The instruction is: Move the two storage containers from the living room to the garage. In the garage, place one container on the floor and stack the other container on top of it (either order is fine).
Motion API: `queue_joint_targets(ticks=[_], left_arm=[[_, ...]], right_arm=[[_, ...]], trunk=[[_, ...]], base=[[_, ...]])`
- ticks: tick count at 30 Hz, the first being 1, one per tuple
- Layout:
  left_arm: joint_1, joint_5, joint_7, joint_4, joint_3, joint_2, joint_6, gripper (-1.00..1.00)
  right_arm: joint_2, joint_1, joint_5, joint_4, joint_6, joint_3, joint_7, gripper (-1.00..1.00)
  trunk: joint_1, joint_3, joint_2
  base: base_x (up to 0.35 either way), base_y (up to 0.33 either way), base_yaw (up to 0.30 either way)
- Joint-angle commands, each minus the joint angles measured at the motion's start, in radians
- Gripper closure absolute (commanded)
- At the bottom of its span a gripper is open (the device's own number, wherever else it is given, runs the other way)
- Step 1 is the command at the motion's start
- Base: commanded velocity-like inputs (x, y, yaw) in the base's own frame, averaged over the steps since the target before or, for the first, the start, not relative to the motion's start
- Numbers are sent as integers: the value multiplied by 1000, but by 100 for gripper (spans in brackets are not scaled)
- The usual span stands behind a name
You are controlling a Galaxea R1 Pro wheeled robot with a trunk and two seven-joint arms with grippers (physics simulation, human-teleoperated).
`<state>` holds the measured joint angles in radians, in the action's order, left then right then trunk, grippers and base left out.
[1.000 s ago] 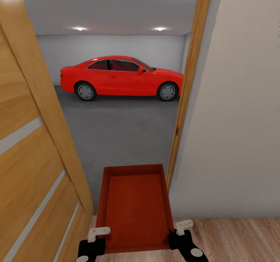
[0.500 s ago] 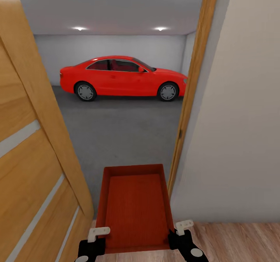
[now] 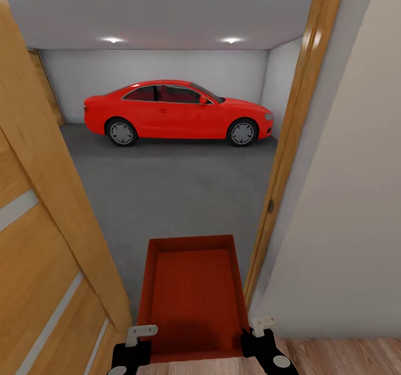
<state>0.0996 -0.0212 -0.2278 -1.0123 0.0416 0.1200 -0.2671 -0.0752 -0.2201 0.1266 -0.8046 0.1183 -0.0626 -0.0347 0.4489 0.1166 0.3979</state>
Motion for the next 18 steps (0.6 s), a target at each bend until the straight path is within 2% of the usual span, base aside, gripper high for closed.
queue_joint_targets(ticks=[1,6,18], left_arm=[[0,53,4,0,3,43,-4,100],[0,53,5,0,4,43,-4,100],[0,53,5,0,4,43,-4,100]], right_arm=[[-1,-1,-27,-5,-48,10,4,100],[-1,-1,-27,-5,-48,10,4,100],[0,-1,-27,-5,-50,10,3,100]], trunk=[[1,2,2],[1,2,2],[1,2,2]], base=[[258,2,0],[86,1,0],[4,0,0]])
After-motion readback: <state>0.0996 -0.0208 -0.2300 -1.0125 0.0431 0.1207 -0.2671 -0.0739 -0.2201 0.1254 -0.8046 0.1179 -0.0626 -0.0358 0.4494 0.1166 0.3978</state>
